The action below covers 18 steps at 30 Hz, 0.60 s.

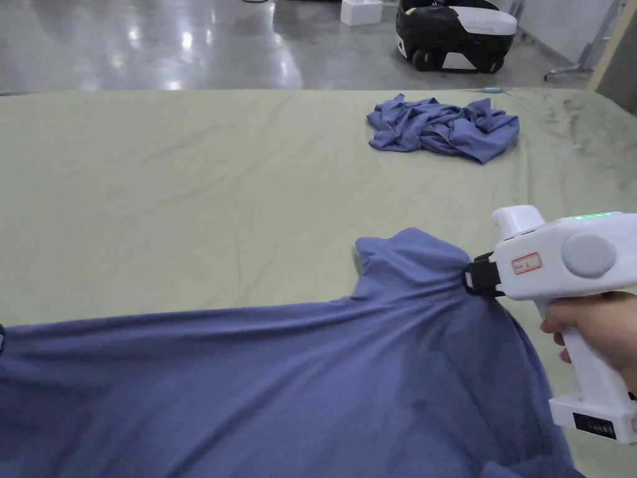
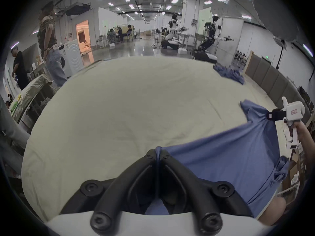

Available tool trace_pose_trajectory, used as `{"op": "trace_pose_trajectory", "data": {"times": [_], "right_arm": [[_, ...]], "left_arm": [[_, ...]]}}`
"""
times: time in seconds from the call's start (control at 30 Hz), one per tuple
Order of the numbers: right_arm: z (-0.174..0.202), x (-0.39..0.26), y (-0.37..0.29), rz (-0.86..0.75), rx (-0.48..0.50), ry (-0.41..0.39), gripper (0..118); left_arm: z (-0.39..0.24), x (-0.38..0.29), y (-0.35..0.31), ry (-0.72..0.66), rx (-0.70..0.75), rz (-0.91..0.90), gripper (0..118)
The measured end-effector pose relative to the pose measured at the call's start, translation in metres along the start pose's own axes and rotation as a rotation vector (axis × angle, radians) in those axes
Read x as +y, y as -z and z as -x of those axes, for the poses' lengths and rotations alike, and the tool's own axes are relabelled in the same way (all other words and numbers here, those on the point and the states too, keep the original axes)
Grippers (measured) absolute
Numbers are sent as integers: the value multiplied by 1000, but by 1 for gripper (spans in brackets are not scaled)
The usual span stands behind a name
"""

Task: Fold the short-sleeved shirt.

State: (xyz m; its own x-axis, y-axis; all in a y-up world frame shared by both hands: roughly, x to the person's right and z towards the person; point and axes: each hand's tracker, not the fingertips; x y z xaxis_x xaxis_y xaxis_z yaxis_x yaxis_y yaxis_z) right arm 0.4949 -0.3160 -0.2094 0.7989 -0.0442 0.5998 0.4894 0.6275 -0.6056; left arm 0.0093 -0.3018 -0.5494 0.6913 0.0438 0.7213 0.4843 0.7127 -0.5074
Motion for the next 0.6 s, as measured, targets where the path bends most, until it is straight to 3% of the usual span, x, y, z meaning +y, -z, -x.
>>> {"op": "trace_pose_trajectory", "data": {"times": [0.3,0.6], "right_arm": [[5,34,-93,-212,-8,-8,5],[1,38,-126,-238,-19,-15,5]], "left_arm": [[9,57,-66,-33,-19,-159,1],[4,66,-73,21,-33,-155,1]]}}
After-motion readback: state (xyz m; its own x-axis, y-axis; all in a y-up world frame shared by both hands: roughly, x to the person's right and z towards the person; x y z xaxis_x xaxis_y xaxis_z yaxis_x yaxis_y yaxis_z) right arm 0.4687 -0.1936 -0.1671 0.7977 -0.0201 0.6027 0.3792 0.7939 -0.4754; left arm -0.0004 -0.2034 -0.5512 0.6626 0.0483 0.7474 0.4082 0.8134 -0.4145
